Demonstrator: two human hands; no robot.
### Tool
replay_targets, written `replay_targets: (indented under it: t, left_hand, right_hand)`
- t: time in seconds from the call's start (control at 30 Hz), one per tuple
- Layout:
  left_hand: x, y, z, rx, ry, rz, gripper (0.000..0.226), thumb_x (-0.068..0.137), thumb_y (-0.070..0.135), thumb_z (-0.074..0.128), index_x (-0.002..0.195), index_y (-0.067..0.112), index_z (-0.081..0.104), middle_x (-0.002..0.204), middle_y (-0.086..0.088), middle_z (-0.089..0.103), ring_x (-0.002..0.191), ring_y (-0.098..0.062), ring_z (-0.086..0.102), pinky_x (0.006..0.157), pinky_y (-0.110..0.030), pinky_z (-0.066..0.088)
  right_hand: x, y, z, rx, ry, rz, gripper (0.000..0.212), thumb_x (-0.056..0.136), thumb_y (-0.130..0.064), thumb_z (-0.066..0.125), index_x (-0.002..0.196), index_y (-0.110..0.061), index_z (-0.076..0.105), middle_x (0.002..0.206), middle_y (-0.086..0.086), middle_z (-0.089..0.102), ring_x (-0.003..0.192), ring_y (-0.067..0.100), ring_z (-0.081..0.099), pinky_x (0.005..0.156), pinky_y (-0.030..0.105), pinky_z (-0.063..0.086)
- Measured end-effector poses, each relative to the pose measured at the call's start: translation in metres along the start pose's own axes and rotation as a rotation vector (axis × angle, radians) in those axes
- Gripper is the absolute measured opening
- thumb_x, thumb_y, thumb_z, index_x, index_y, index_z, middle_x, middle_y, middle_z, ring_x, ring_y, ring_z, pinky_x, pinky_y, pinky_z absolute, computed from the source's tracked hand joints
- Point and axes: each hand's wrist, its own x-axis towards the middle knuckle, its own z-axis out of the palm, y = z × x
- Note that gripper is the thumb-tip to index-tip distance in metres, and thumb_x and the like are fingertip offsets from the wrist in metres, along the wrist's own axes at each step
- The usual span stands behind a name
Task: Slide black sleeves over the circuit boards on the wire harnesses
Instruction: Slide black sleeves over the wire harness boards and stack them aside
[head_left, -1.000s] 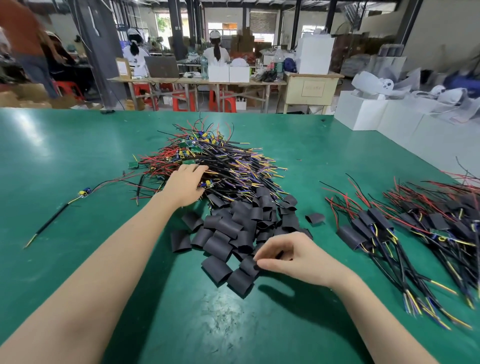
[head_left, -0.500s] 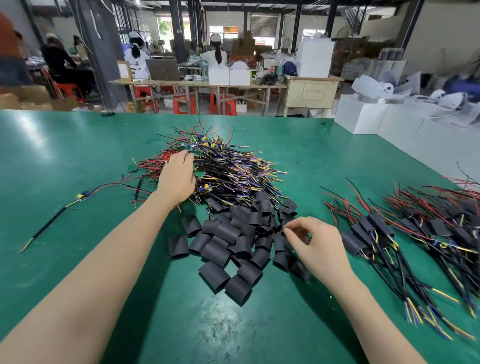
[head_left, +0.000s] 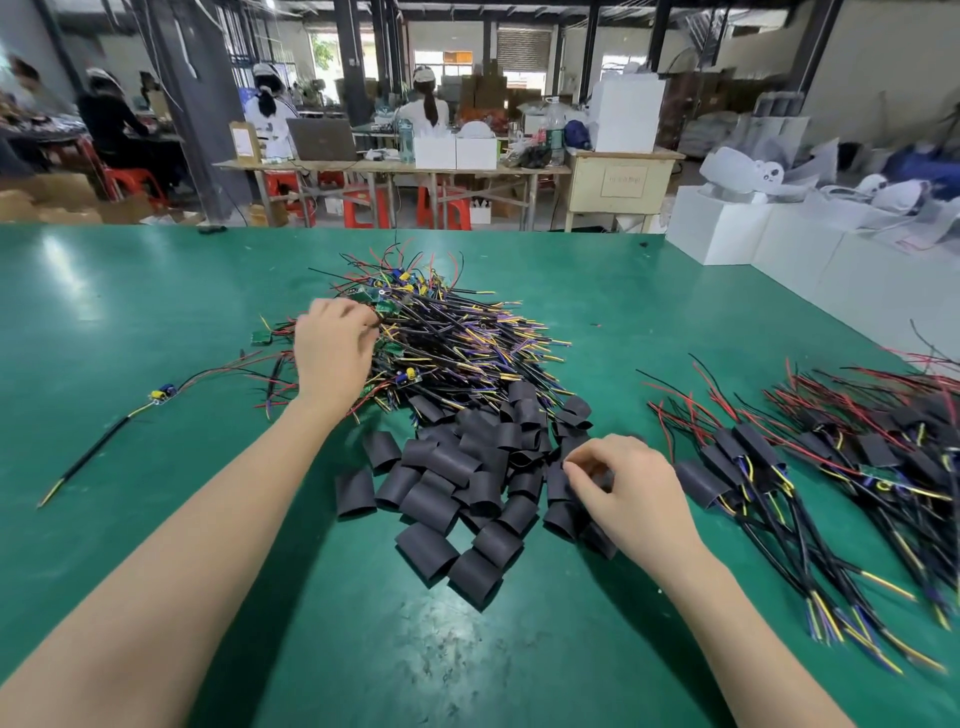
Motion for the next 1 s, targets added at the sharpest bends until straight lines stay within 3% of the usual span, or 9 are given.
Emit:
replay_targets:
  t: [0.13,0.27,0.37,0.5,0.57,0.7,0.77,0.9,1.0]
  left_hand:
    - [0.0,0.013,-0.035,-0.239,0.342,-0.198,0.019,0.094,0.02,0.058,0.103,0.01,0.071,0.103,-0.006,0.072,0.105,-0.027,0.056,0.086,-0.033,0.033]
    - [-0.016,0.033,-0.074,-0.479,0.506,-0.167,0.02,0.097,0.023,0.055,0.106,0.014,0.07,0.104,0.002,0.069,0.101,-0.017,0.058,0.09,-0.019,0.036]
    - [-0.039,0.051,-0.089,-0.664,0.363,-0.092,0.021,0.097,0.015,0.055,0.113,0.012,0.068,0.098,0.0,0.066,0.09,-0.014,0.06,0.085,-0.023,0.045]
    - [-0.067,0.063,-0.086,-0.838,-0.057,0.009,0.024,0.096,0.009,0.055,0.114,0.016,0.069,0.078,-0.002,0.057,0.057,-0.011,0.052,0.059,-0.025,0.043]
    - [-0.08,0.064,-0.077,-0.865,-0.223,0.012,0.023,0.095,0.01,0.058,0.111,0.02,0.071,0.073,0.006,0.058,0.054,-0.009,0.048,0.053,-0.026,0.038]
    - [-0.102,0.057,-0.06,-0.68,-0.425,0.026,0.017,0.09,0.008,0.066,0.102,0.016,0.075,0.089,0.004,0.073,0.075,-0.014,0.064,0.069,-0.03,0.049]
    - [-0.108,0.057,-0.056,-0.663,-0.513,0.011,0.013,0.09,0.01,0.066,0.098,0.015,0.076,0.087,0.009,0.072,0.072,-0.002,0.061,0.07,-0.021,0.047]
    - [-0.115,0.062,-0.049,-0.657,-0.585,-0.028,0.006,0.09,0.012,0.067,0.092,0.018,0.068,0.08,-0.004,0.069,0.071,-0.022,0.062,0.072,-0.031,0.049]
    - [-0.119,0.065,-0.047,-0.667,-0.612,-0.025,0.009,0.09,0.014,0.067,0.087,0.022,0.065,0.077,0.002,0.068,0.066,-0.008,0.057,0.07,-0.025,0.047]
  right_hand:
    - [0.001,0.001,0.002,-0.017,-0.029,0.004,0.008,0.087,-0.025,0.063,0.082,-0.021,0.068,0.08,-0.007,0.061,0.088,0.013,0.05,0.075,0.03,0.042]
    - [0.0,0.002,0.004,0.0,-0.033,-0.001,0.007,0.086,-0.023,0.064,0.083,-0.019,0.069,0.081,-0.005,0.062,0.088,0.015,0.05,0.075,0.03,0.042]
    - [0.0,0.002,0.005,-0.001,-0.038,-0.011,0.006,0.086,-0.021,0.065,0.083,-0.019,0.07,0.082,-0.005,0.063,0.089,0.016,0.051,0.076,0.032,0.043]
    - [-0.001,0.001,0.006,0.006,-0.051,-0.025,0.005,0.084,-0.019,0.068,0.087,-0.018,0.072,0.086,-0.003,0.065,0.091,0.02,0.053,0.082,0.035,0.045]
    - [-0.002,0.0,0.007,-0.003,-0.061,-0.031,0.007,0.083,-0.021,0.068,0.089,-0.019,0.071,0.088,-0.002,0.064,0.092,0.022,0.054,0.083,0.036,0.045]
    - [-0.001,0.002,0.008,-0.031,-0.035,0.008,0.016,0.08,-0.031,0.072,0.091,-0.019,0.07,0.087,-0.001,0.063,0.088,0.021,0.057,0.08,0.036,0.047]
    - [-0.001,0.002,0.01,-0.055,-0.014,0.057,0.028,0.075,-0.041,0.076,0.09,-0.019,0.069,0.081,-0.002,0.06,0.083,0.019,0.057,0.076,0.034,0.048]
    - [-0.002,-0.002,0.015,-0.112,-0.037,0.133,0.041,0.066,-0.053,0.077,0.083,-0.018,0.065,0.079,-0.001,0.058,0.078,0.019,0.057,0.071,0.033,0.048]
    - [-0.002,-0.004,0.018,-0.118,-0.054,0.164,0.036,0.067,-0.047,0.076,0.086,-0.018,0.065,0.082,-0.001,0.059,0.083,0.02,0.057,0.074,0.032,0.048]
